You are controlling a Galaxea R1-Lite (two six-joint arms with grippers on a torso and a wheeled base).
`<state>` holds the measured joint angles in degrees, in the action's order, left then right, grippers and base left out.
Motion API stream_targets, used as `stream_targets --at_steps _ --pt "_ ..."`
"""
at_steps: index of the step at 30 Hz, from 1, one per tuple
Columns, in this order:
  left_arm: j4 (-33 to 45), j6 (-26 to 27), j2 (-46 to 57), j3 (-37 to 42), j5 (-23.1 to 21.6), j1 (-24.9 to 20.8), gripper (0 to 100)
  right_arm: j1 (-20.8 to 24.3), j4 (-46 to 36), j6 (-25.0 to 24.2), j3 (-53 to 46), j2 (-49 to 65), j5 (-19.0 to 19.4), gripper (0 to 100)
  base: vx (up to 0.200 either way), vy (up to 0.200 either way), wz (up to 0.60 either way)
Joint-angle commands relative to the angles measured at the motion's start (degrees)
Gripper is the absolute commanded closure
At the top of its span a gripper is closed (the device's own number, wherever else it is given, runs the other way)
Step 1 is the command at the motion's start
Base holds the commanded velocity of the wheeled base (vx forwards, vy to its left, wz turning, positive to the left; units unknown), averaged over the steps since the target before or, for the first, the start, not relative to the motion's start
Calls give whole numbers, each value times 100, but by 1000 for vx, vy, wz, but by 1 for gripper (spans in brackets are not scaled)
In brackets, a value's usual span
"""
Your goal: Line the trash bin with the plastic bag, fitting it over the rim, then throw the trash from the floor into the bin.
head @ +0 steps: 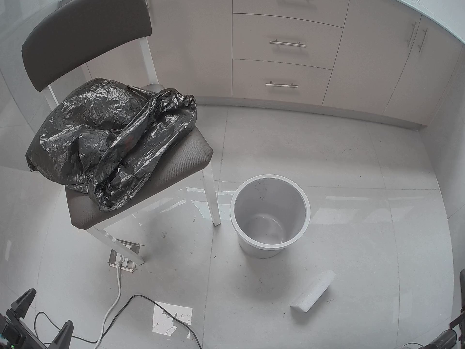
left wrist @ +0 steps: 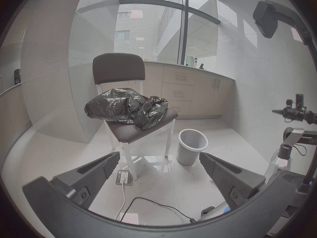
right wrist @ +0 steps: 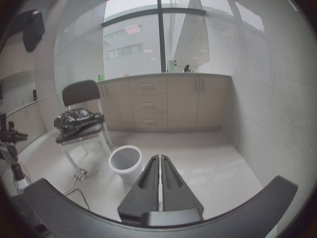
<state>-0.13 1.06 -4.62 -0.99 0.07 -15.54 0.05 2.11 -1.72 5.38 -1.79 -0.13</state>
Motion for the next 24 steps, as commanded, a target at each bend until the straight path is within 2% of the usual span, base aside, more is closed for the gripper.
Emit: stream_targets --at_steps 1,2,3,4,7,10,11,15,17,19,24 --pt "-48 -45 -39 -24 1 -1 0 -119 237 -65 3523 -2167 145 100 0 0 0" --pt "-136 -475 -320 -771 -16 -19 0 -110 281 181 3558 -2563 391 100 0 0 0" --pt "49 -1240 -935 -1888 -69 -54 0 -58 290 -30 3567 -2950 585 100 0 0 0" --pt "339 -1468 -1296 -2353 -95 -80 0 -5 308 -285 3558 -3231 646 100 0 0 0" --pt "875 -1310 -2192 -2916 -130 -89 0 136 633 -874 3584 -4013 673 100 0 0 0" --pt "673 -967 -3089 -3021 -95 -89 0 470 1239 -1199 3497 -4620 664 100 0 0 0" --pt "330 -862 -3792 -3171 -78 -80 0 733 1670 -1401 3356 -5006 637 100 0 0 0" --pt "-575 -853 -5646 -3707 133 -80 0 1041 2909 -1577 2881 -5920 426 100 0 0 0" --pt "-690 -853 -5936 -3821 212 -80 0 1067 3138 -1612 2785 -6052 356 100 0 0 0" --pt "-945 -844 -6807 -4199 476 -80 0 1076 3902 -1709 2451 -6439 268 100 0 0 0" --pt "-989 -809 -7791 -4542 476 -19 0 1067 4298 -1709 2354 -6843 251 100 0 0 0"
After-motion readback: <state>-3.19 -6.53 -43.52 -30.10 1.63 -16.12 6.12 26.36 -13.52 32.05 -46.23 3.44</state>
